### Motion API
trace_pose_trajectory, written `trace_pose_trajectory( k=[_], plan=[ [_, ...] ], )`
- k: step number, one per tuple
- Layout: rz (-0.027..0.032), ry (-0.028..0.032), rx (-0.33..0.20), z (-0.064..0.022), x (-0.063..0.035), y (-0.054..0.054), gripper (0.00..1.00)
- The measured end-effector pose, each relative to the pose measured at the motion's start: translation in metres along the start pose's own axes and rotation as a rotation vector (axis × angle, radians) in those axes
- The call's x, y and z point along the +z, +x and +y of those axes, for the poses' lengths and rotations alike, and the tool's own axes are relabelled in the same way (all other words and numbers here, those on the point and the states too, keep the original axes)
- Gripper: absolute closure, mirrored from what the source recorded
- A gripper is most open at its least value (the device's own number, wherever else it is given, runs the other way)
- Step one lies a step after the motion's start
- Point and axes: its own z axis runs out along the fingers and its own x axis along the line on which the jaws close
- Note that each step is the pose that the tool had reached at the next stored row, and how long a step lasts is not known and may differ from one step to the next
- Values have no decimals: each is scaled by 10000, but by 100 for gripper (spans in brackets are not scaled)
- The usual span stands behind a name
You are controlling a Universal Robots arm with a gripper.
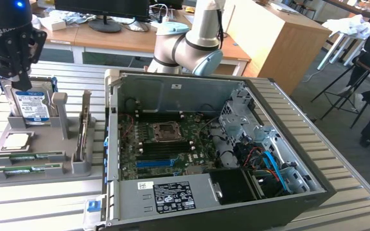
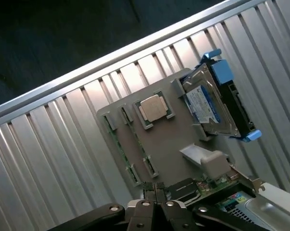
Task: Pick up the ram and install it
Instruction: 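Pick up the ram and move it above insertion slot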
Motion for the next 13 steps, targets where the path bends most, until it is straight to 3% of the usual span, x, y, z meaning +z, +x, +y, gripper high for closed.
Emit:
trace_pose_trajectory(
  k=[13],
  plan=[
    [108,-56,-2363,0,2,0,90]
  ],
)
